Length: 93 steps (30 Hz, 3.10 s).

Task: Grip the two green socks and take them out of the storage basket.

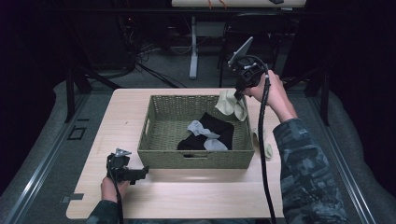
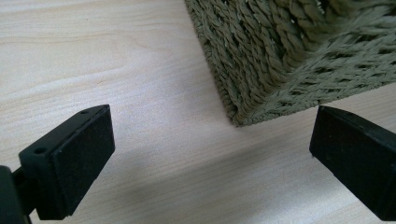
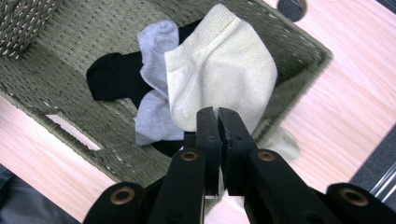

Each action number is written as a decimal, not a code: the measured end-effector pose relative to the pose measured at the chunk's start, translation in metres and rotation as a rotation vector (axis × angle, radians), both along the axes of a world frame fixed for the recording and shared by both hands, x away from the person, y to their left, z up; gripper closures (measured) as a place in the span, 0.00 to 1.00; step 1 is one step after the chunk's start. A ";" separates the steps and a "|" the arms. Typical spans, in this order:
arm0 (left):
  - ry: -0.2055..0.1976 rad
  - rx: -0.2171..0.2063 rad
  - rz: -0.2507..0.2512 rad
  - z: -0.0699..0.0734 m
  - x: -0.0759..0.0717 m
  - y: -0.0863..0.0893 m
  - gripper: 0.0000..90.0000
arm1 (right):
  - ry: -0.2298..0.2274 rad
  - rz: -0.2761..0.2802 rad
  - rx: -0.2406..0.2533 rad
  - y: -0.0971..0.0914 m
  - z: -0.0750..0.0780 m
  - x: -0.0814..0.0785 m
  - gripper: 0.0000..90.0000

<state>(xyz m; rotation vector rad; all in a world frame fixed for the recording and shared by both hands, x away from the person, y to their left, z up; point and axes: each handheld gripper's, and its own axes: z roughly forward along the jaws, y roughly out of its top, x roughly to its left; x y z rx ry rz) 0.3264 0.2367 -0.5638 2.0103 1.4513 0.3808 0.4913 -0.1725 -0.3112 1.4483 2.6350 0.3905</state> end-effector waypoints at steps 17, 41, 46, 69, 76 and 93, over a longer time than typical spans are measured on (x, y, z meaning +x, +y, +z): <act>0.001 0.003 0.000 0.000 0.000 -0.001 0.00 | -0.044 -0.150 0.004 -0.085 0.009 -0.017 0.98; -0.002 0.003 0.005 0.001 0.000 0.001 0.00 | 0.065 -0.290 0.008 -0.143 -0.111 -0.017 0.97; -0.005 0.003 0.005 0.001 0.000 0.001 0.00 | 0.089 -0.313 -0.010 -0.145 -0.138 -0.017 0.97; -0.005 0.006 0.004 0.000 0.000 0.000 0.00 | -0.002 -0.292 0.086 -0.152 -0.142 -0.062 0.37; -0.004 0.006 0.003 0.001 0.000 0.001 0.00 | -0.072 -0.241 0.117 -0.148 -0.138 -0.099 0.17; -0.002 0.034 0.002 -0.001 0.000 -0.001 0.00 | -0.135 -0.233 0.168 -0.145 -0.215 -0.166 0.00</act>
